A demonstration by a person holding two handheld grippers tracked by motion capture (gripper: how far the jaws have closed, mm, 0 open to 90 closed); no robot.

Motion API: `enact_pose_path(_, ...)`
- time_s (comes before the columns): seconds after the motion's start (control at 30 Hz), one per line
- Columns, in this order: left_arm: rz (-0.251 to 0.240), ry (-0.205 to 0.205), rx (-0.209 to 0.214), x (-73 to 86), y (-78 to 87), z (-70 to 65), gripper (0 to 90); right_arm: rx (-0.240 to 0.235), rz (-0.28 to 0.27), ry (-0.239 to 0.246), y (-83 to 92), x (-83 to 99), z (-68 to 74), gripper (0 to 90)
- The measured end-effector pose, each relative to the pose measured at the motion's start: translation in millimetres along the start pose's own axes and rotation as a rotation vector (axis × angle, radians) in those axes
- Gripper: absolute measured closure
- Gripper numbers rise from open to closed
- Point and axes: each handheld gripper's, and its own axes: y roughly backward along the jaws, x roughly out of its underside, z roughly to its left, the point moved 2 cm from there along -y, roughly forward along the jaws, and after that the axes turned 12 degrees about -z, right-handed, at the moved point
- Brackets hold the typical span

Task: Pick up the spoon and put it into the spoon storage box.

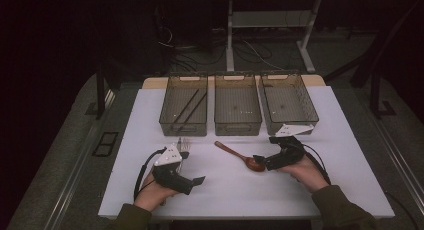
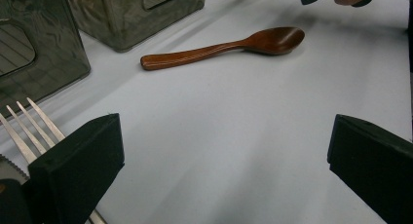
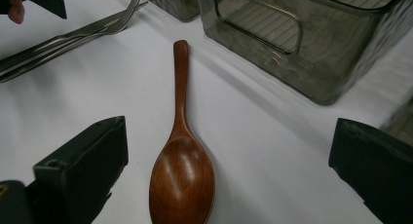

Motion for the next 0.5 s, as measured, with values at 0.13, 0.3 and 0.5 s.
enact_pose_path(0.13, 0.001, 0.001, 0.001, -0.1, 0.0, 0.0, 0.0, 0.0, 0.009, -0.003, -6.4, 0.4, -0.1, 2.8)
enact_pose_path(0.3, 0.003, 0.001, 0.001, -0.1, 0.8, -0.2, 0.0, -0.031, 0.038, -0.029, -7.0, 2.5, -1.9, 18.3)
enact_pose_path(0.5, 0.005, 0.001, 0.002, -0.3, 0.5, -0.2, 0.0, -0.077, 0.067, -0.039, -7.9, 5.5, 0.1, 34.0)
